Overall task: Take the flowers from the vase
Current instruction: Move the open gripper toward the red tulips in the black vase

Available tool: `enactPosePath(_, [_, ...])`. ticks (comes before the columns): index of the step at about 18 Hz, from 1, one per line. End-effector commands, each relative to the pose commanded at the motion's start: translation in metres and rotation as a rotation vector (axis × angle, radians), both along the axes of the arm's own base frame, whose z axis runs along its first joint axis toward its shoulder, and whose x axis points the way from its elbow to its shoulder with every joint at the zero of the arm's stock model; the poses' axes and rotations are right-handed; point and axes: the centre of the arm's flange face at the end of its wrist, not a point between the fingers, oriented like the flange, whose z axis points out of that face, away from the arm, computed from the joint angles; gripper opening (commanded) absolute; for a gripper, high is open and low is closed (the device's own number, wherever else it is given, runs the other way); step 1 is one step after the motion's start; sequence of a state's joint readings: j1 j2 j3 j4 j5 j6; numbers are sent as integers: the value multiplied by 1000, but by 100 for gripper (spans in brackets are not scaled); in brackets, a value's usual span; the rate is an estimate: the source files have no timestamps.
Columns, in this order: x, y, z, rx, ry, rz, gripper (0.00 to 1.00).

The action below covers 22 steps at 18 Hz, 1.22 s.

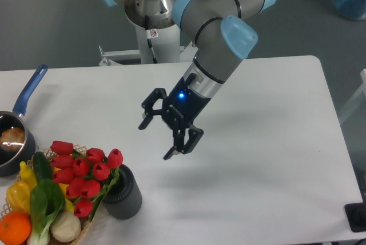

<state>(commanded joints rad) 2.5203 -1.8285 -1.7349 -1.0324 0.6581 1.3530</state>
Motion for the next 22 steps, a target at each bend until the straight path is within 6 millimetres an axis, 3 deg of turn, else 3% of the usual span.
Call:
enactPosePath(13, [-7, 16, -24, 80, -112, -9, 100])
enactPosePath(22, [-12, 25, -27, 84, -109, -17, 100])
